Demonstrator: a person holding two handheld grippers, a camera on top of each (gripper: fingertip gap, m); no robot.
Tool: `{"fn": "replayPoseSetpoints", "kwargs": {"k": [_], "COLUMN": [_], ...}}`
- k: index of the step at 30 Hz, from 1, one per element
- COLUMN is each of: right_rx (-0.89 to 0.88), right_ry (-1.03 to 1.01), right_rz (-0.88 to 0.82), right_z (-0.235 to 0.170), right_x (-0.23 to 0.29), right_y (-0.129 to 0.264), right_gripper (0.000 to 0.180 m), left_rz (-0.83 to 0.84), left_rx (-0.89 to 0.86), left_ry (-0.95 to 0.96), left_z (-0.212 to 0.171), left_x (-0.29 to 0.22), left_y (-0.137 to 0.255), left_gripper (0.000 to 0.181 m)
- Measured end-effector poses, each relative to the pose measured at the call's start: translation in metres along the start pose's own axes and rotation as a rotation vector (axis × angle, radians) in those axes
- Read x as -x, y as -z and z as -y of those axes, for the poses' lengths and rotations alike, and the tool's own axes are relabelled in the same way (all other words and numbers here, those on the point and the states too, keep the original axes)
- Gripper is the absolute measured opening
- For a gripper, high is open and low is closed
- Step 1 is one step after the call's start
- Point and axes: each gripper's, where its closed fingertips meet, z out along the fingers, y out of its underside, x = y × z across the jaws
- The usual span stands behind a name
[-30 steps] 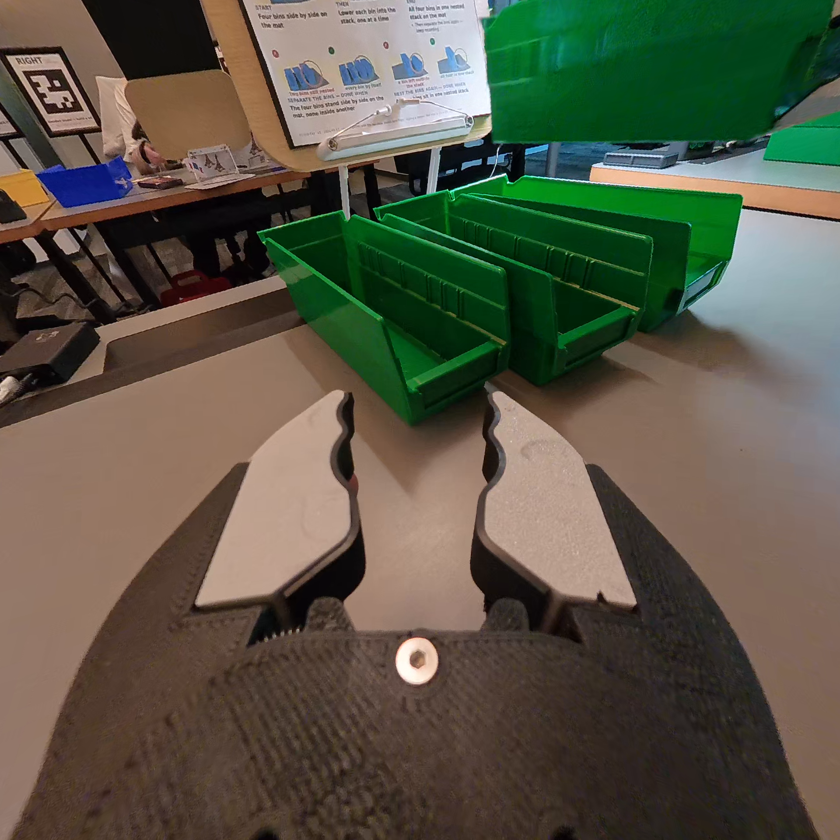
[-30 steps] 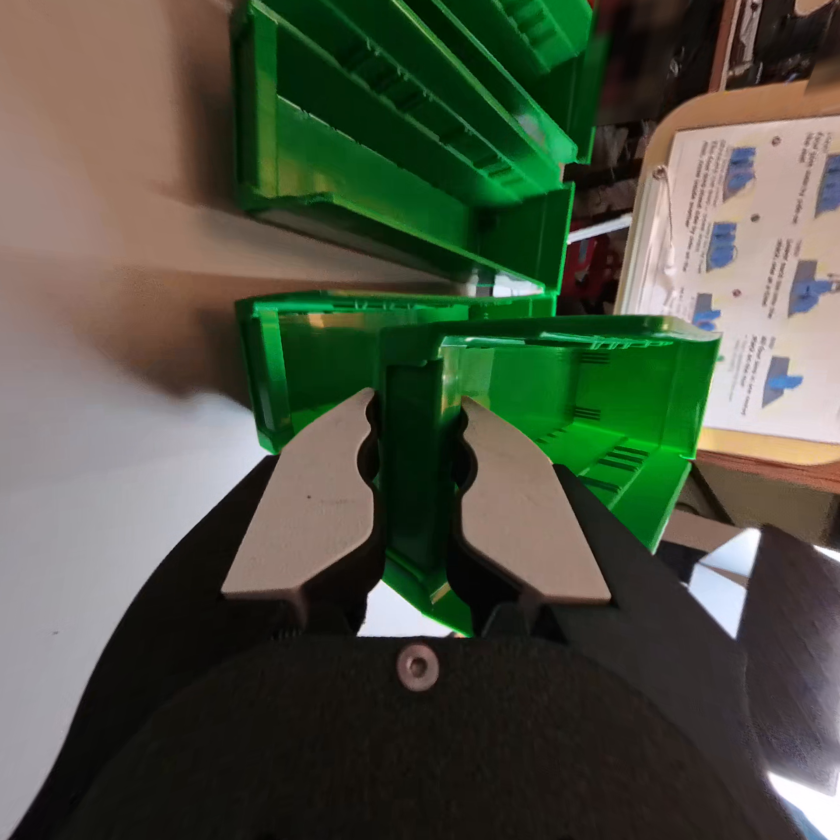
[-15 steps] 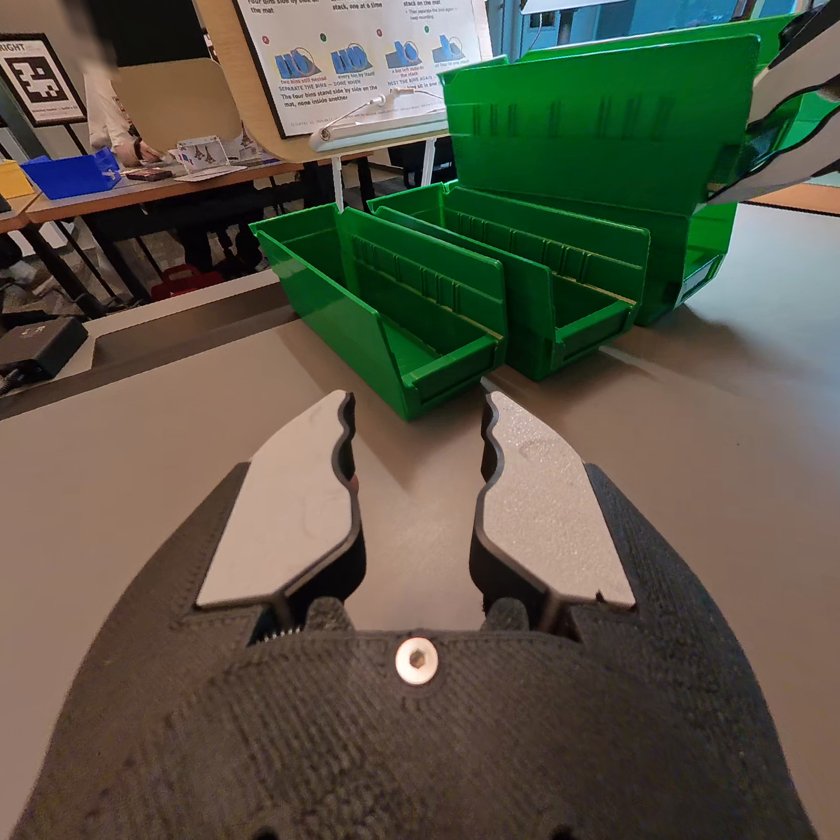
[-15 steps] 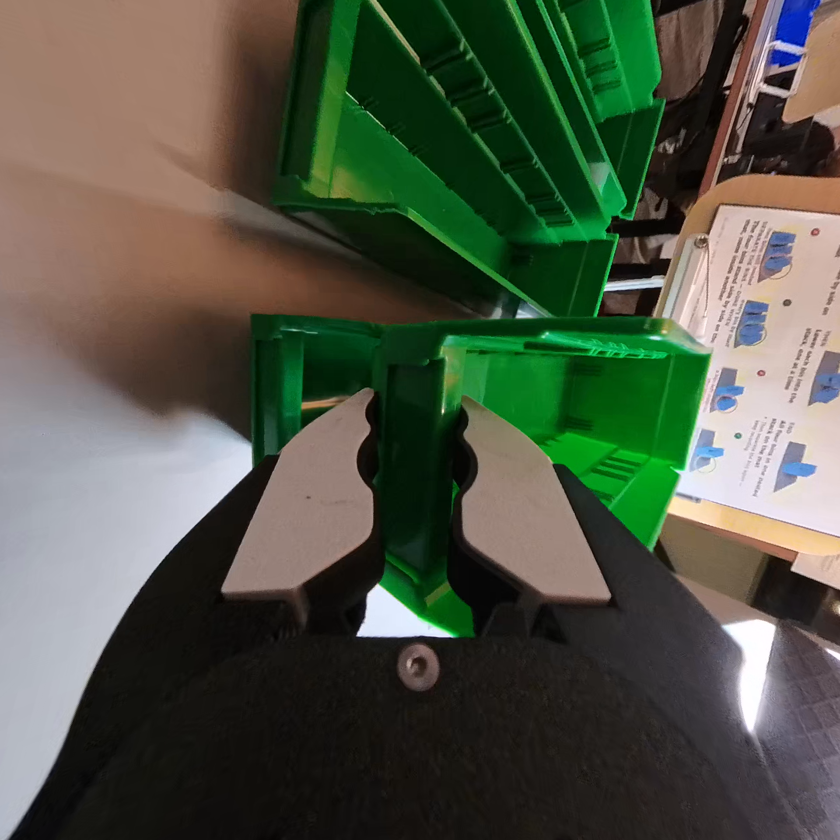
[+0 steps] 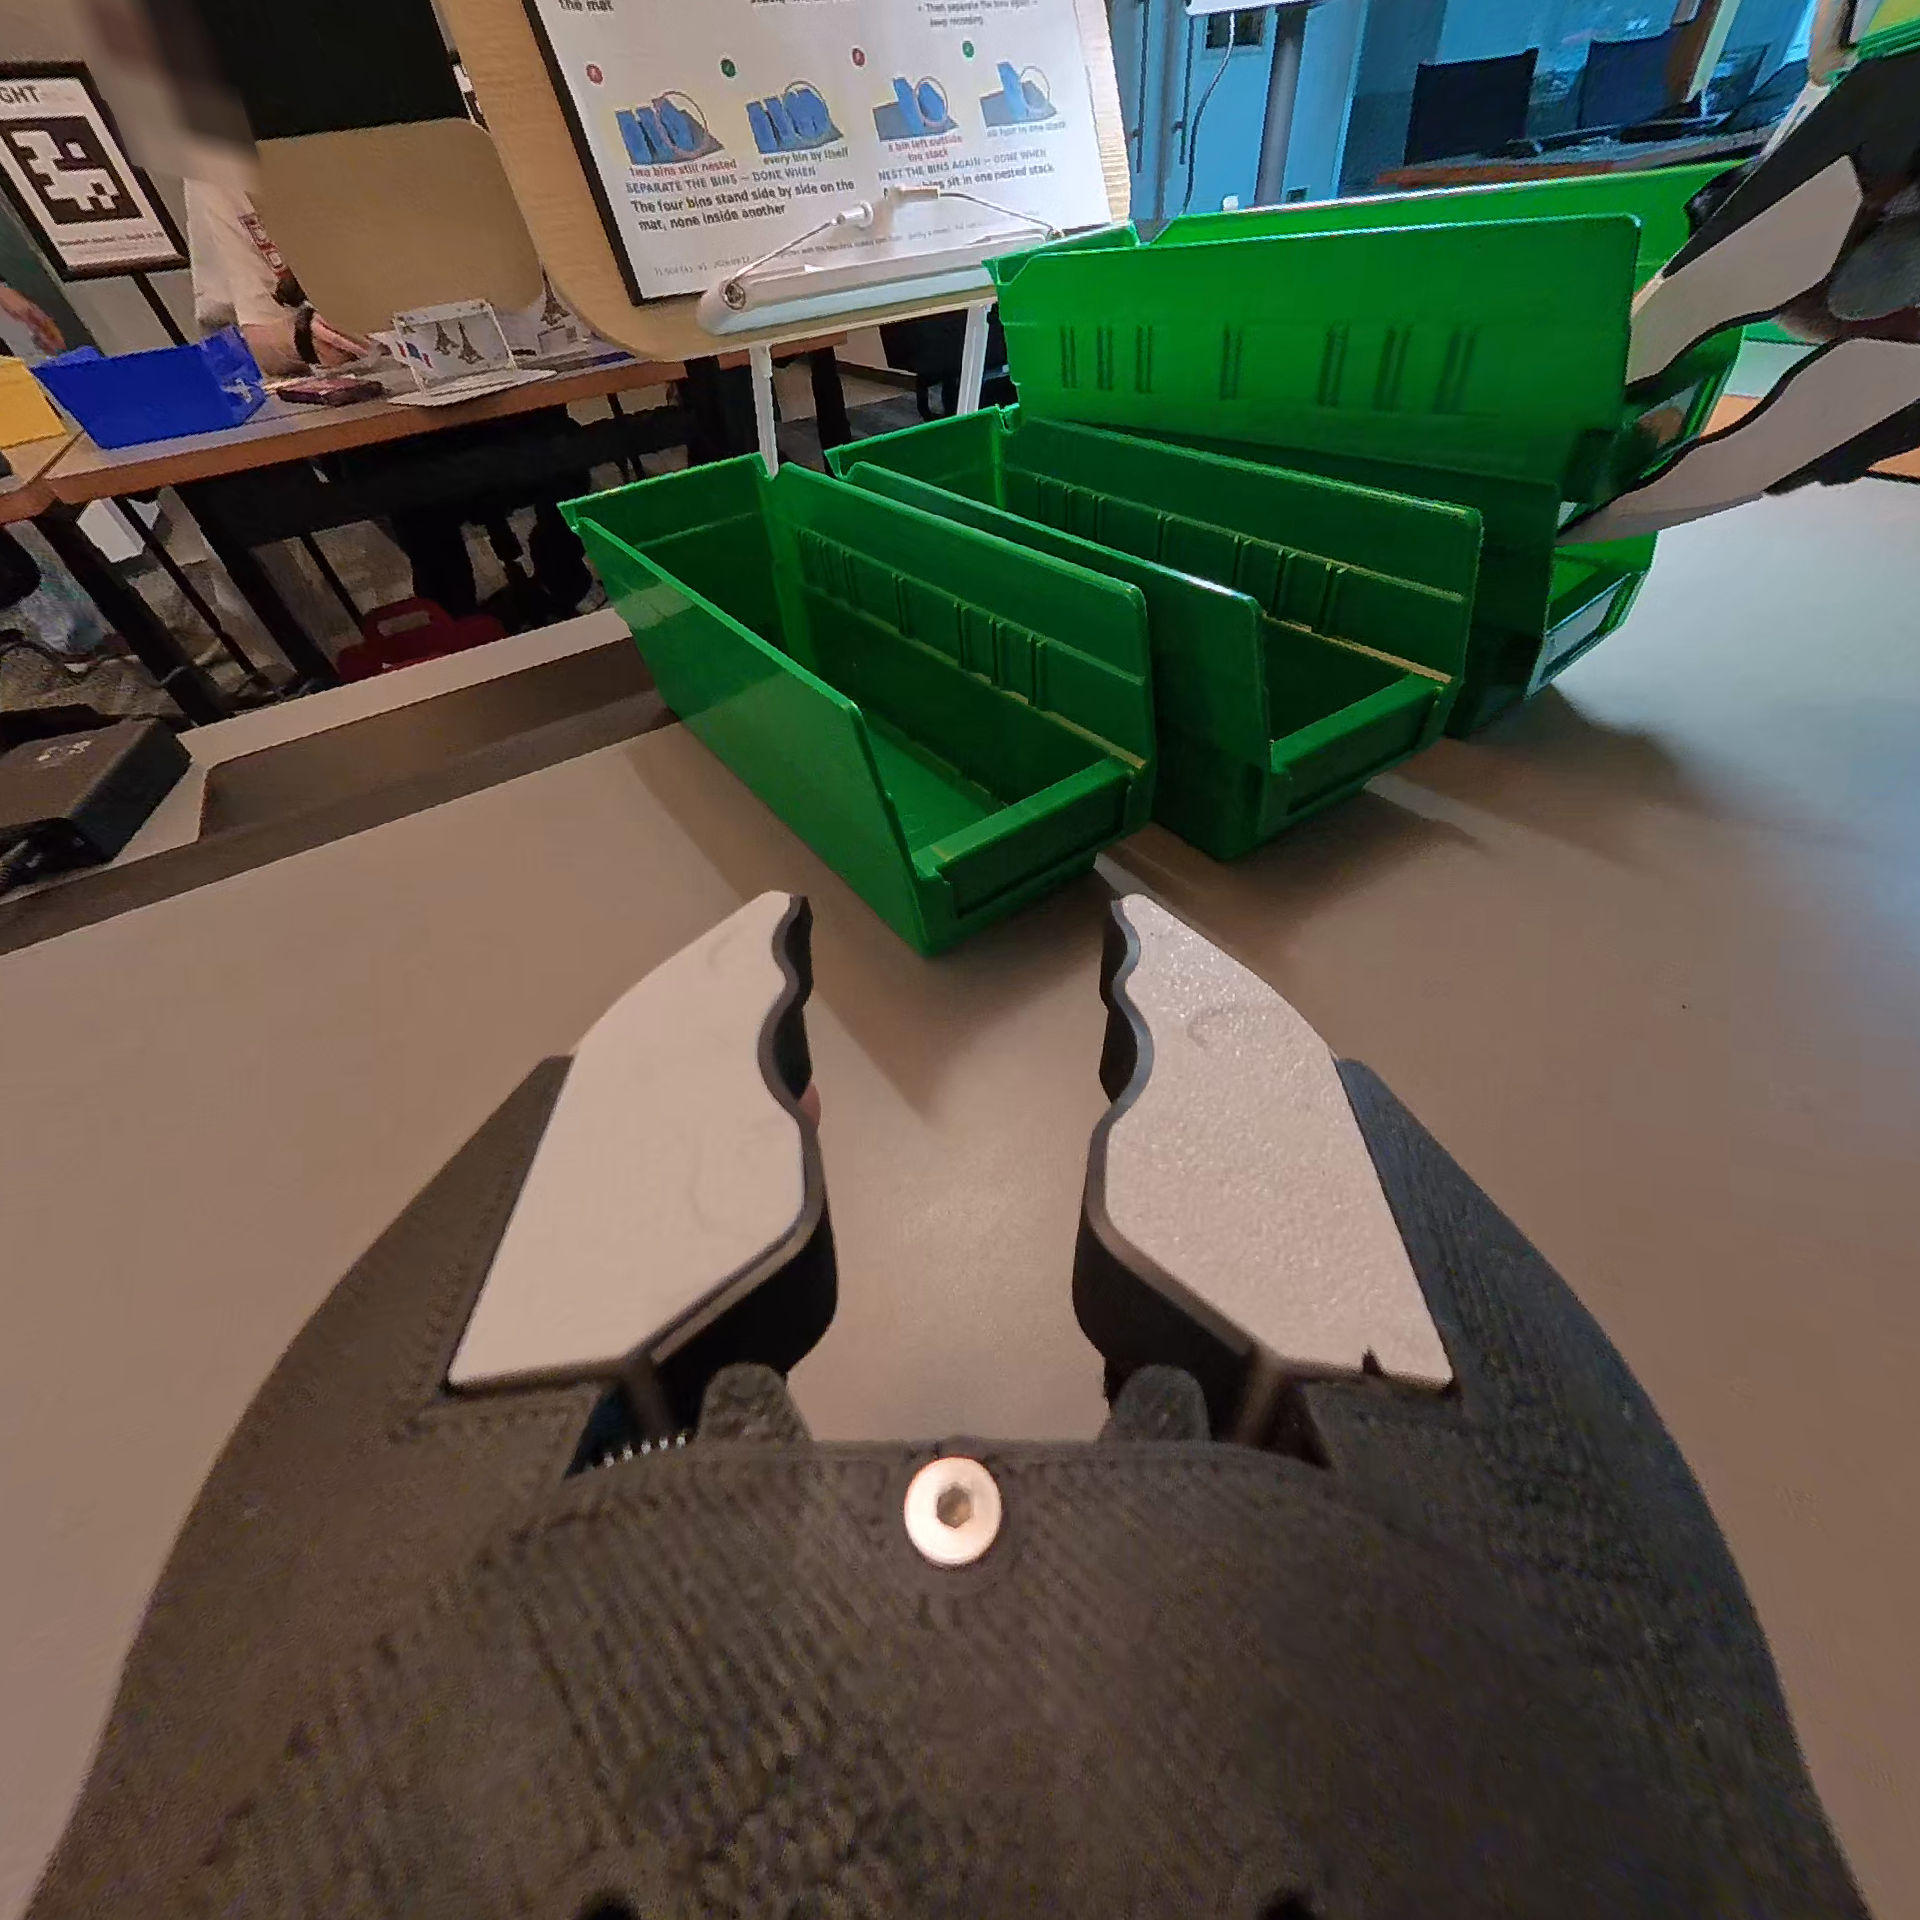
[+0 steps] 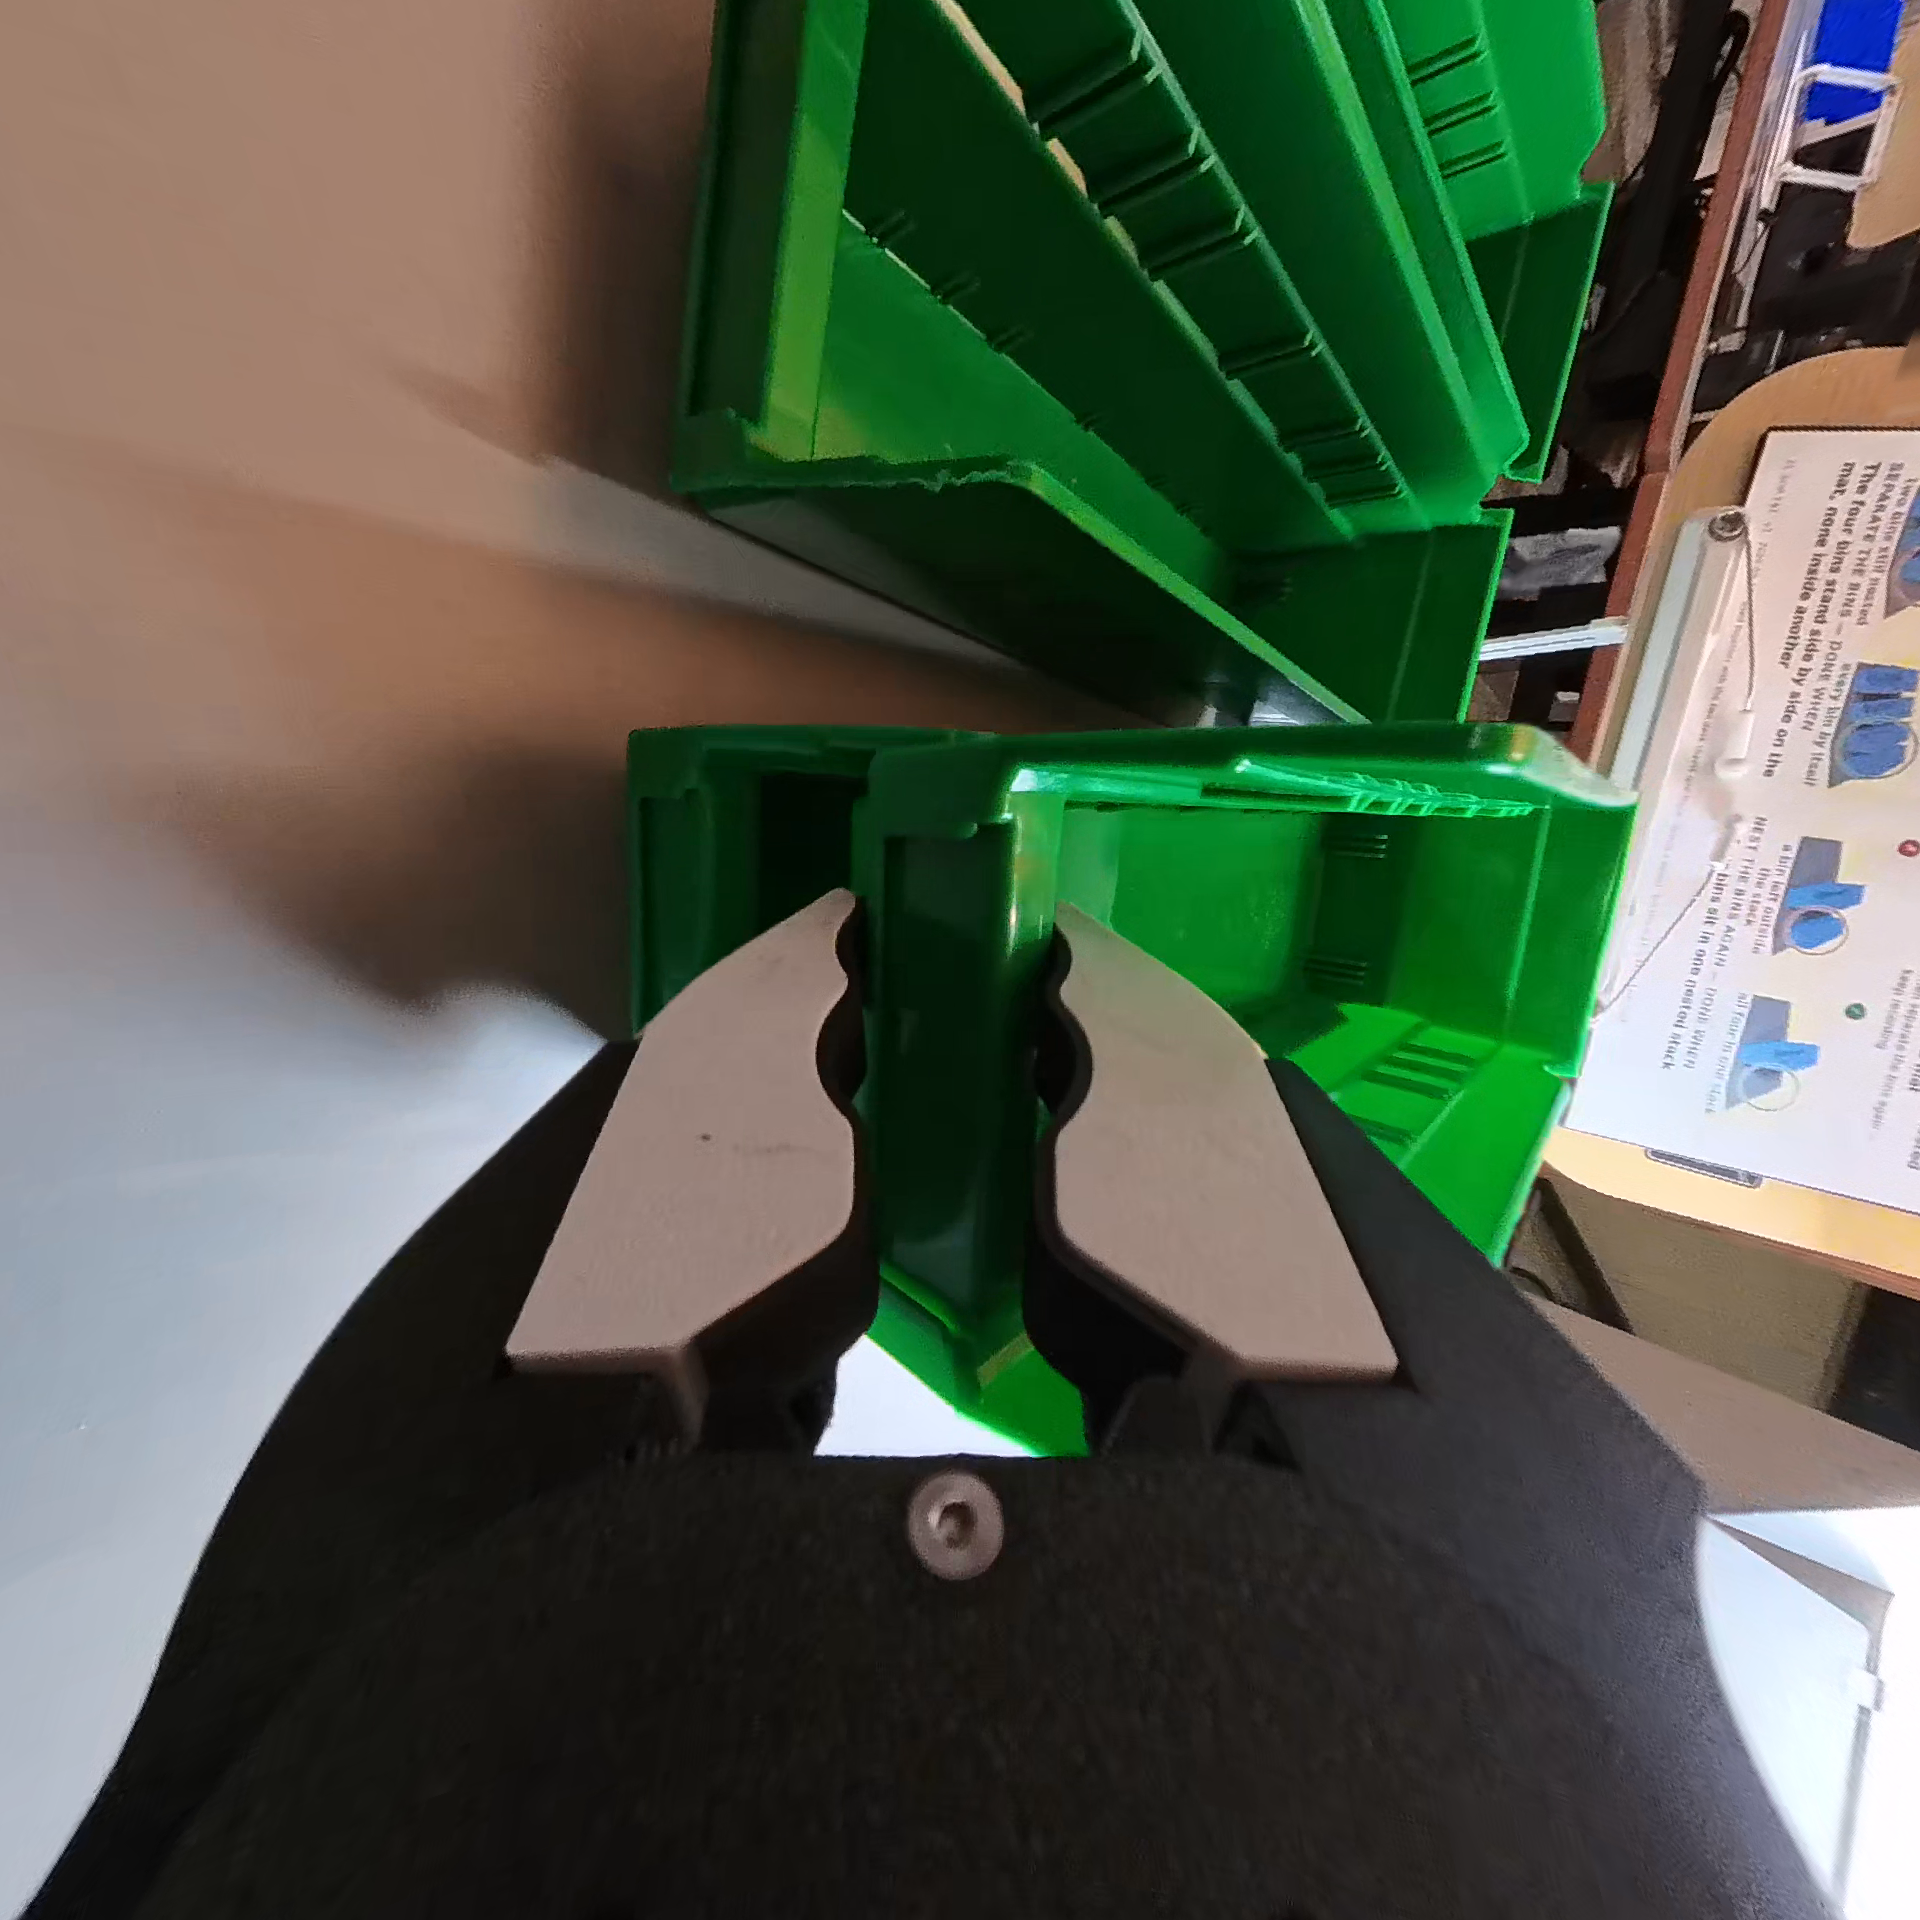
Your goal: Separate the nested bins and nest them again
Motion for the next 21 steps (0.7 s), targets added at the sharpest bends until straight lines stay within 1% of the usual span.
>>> {"fn": "replayPoseSetpoints", "kwargs": {"k": [11, 12, 15, 18, 21], "right_rx": [-0.045, -0.039, -0.028, -0.052, -0.123], "right_ry": [-0.076, -0.086, -0.119, -0.174, -0.280], "right_rz": [-0.001, 0.005, 0.022, 0.013, -0.015], "right_z": [-0.003, -0.003, 0.000, 0.008, 0.022], "right_x": [0.009, 0.011, 0.015, 0.012, 0.006], "right_y": [-0.006, -0.007, -0.008, 0.001, 0.021], "right_gripper": [0.030, 0.032, 0.045, 0.049, 0.051], "left_rz": [-0.004, -0.004, -0.004, -0.004, -0.005], "left_rx": [0.005, 0.006, 0.008, 0.007, 0.006], "left_ry": [-0.001, -0.002, -0.004, 0.000, -0.002], "left_z": [-0.001, -0.001, -0.002, -0.002, -0.002], "left_x": [-0.001, -0.001, -0.001, -0.001, -0.001], "left_y": [-0.001, -0.001, -0.001, -0.001, -0.001], "left_gripper": [0.053, 0.053, 0.053, 0.053, 0.053]}}
